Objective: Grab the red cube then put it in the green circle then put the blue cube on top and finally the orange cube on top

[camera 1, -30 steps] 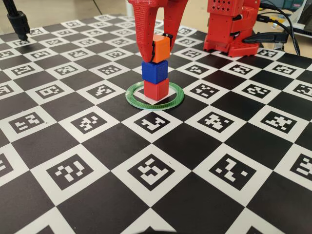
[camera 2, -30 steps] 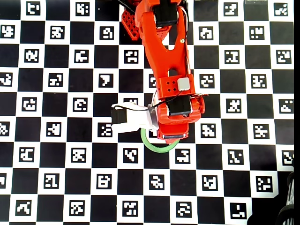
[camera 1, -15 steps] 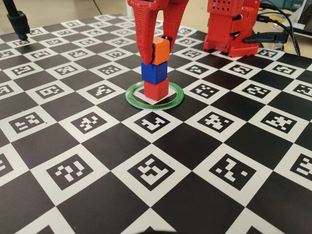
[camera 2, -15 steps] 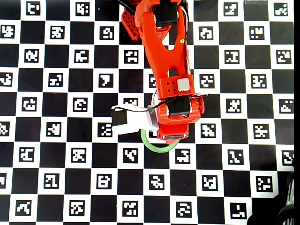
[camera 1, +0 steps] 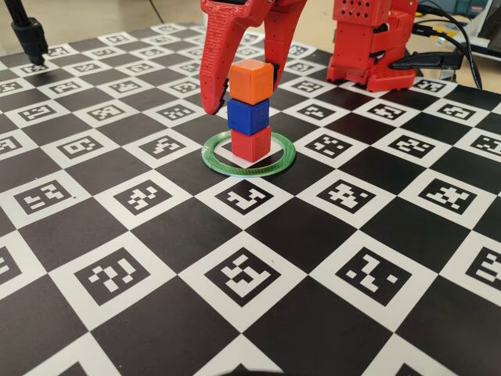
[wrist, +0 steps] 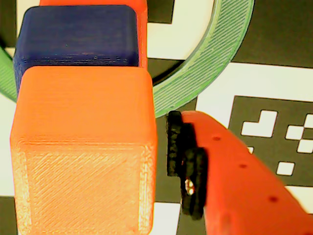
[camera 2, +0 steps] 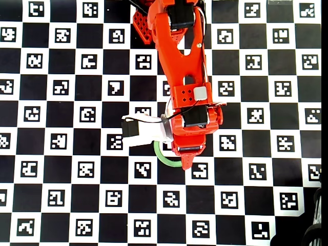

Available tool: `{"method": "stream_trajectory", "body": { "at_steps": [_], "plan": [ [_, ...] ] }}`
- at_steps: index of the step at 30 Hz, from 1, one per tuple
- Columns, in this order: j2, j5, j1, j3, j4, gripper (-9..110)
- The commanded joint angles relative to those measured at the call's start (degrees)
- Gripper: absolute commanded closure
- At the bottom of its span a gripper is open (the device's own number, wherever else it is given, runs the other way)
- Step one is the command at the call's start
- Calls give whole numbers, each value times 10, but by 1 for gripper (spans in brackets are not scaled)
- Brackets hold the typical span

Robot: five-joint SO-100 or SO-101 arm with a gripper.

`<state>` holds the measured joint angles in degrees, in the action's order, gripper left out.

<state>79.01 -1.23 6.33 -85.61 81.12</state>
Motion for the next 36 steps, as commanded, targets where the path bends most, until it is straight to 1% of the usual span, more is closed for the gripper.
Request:
{"method": "stream_trajectory", "body": {
  "at_steps": [1, 12, 22, 30, 33, 36],
  "plan": [
    [58, -3, 5, 3, 10, 49],
    [73, -5, 9, 9, 26, 47],
    [110, 3, 4, 56, 87, 47],
    [193, 13, 1, 53, 136, 47],
    [243, 25, -6, 32, 144, 49],
    [297, 46, -27, -2, 144, 55]
  ]
}}
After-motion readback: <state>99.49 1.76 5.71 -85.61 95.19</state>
